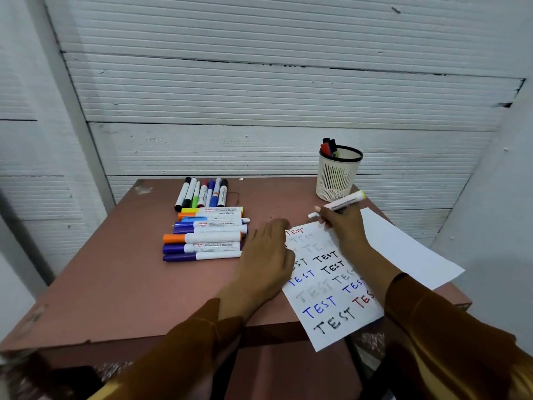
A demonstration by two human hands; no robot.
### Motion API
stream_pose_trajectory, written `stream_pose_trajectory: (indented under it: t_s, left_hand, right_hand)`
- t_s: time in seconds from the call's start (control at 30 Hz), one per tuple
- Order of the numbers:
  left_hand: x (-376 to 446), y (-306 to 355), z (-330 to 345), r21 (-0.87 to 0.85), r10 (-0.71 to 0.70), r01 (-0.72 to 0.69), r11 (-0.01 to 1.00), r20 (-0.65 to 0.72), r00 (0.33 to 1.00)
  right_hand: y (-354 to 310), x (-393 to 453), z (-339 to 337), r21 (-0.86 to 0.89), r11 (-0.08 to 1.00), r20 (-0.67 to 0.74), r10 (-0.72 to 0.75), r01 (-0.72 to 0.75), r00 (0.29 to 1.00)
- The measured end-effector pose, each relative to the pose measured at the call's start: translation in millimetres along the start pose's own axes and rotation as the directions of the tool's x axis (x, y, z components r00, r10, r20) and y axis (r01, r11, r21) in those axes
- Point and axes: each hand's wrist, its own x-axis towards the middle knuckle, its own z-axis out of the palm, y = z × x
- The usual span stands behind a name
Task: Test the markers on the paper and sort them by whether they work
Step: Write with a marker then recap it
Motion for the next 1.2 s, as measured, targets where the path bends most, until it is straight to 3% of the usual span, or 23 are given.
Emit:
stream_pose_trajectory:
  t_s: [0.13,0.27,0.47,0.77,0.97,1.1,1.2]
  left_hand:
    - [3.1,-2.1,1.4,-0.09,-0.026,0.027,0.996,0.004,1.0]
    - [5.1,-6.2,1.1,-0.099,-0.039,0.035,0.994,-0.041,0.998]
    - [3.9,-2.1,0.3,-0.268,-0.221,0.206,0.941,-0.029,0.975]
    - [2.0,-2.0,0.8,-0.237,-0.146,0.132,0.963,-0.042,0.988]
    - [4.8,-5.8,-3.7,-0.263,-0.16,0.114,0.958,-0.162,0.974]
    - [5.8,-4.0,-13.7,-0.379,-0.284,0.184,0.907,-0.229,0.931]
    - [15.0,0.7,-24.2,-0.445,-0.371,0.243,0.862,-0.227,0.9]
  right_hand:
    - [-12.3,0.1,-3.4,0.241,0.969,0.039,0.049,-0.057,0.998]
    - [-22.6,-13.7,-0.2,0.401,0.893,0.181,0.14,-0.203,0.974]
    - [-26.2,-28.8,8.0,0.371,0.904,0.259,0.119,-0.213,0.959]
    - [-19.0,-34.5,18.3,0.306,0.936,0.285,0.081,-0.171,0.955]
    - [-24.7,-42.2,21.4,0.336,0.931,0.307,0.034,-0.141,0.951]
    - [-34.7,-41.9,15.7,0.189,0.981,0.342,-0.031,-0.036,0.939]
    - [-40.2,-42.5,17.7,-0.172,0.936,0.296,-0.247,0.306,0.923]
